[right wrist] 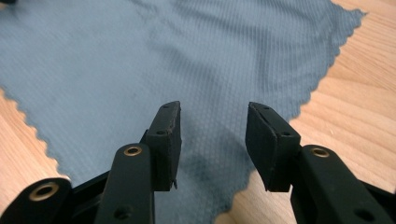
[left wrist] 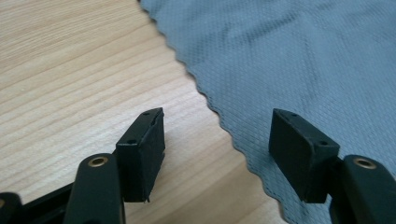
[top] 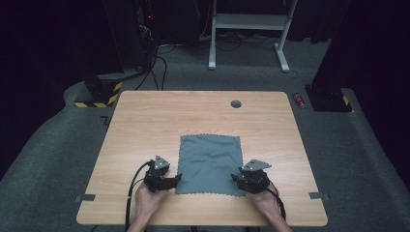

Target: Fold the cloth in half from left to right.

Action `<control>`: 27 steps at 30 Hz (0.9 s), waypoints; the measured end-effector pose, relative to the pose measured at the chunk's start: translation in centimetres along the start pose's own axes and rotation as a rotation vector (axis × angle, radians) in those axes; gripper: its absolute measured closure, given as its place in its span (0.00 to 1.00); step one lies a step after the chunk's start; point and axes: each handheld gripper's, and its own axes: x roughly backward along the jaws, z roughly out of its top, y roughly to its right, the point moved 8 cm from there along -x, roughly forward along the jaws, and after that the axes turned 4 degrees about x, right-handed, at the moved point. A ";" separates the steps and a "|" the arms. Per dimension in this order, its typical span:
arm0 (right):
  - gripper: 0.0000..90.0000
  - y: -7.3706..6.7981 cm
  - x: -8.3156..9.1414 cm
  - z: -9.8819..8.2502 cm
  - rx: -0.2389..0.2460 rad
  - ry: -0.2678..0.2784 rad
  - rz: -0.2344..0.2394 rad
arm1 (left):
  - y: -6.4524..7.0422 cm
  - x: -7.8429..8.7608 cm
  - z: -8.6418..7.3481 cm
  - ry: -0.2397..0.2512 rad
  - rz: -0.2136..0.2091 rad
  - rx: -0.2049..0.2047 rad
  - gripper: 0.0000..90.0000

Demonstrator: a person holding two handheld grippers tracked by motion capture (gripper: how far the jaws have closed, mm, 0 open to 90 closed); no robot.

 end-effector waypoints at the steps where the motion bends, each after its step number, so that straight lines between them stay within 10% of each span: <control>1: 0.62 0.0 0.0 0.0 0.000 0.000 0.000 | 0.0 0.0 0.0 0.000 0.000 0.000 0.41; 27: 0.65 -3.8 -1.3 3.4 0.077 0.032 0.119 | -2.9 -0.3 5.1 0.058 -0.023 0.070 0.43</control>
